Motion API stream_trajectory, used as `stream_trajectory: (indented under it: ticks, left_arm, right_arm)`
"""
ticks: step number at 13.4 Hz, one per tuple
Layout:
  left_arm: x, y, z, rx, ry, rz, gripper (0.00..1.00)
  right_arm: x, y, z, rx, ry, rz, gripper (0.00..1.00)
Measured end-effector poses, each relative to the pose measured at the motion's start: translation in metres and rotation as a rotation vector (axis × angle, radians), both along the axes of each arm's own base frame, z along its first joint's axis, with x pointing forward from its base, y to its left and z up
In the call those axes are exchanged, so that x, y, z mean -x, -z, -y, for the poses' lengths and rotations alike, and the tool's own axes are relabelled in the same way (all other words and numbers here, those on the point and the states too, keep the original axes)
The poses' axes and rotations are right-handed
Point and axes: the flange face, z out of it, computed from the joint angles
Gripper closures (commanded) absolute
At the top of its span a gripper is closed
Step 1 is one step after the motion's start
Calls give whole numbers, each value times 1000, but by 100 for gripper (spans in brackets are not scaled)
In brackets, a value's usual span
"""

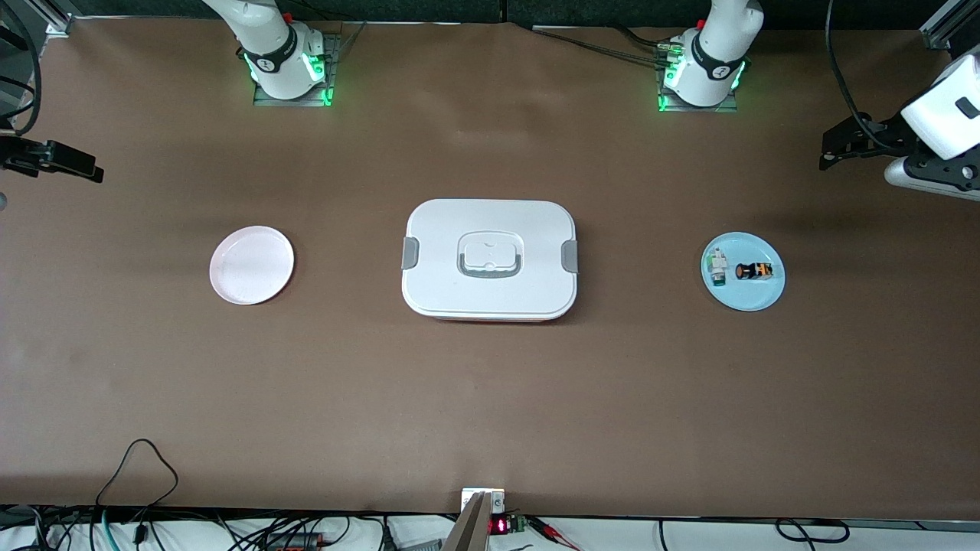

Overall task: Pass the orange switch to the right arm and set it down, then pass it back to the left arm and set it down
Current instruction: 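Move the left gripper toward the light blue plate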

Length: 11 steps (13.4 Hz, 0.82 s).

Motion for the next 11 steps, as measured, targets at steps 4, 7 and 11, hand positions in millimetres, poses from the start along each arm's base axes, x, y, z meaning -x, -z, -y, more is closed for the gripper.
stream_trajectory:
  ticks: [4, 7, 11]
  left_arm:
    - [0, 0, -1, 0, -1, 0, 0]
    - [-1, 2, -5, 0, -9, -5, 0]
    - [-3, 24, -32, 6, -11, -89, 0]
  right_arm:
    - [1, -2, -3, -12, -2, -10, 0]
    - [1, -5, -3, -13, -1, -8, 0]
    - [2, -4, -4, -17, -1, -19, 0]
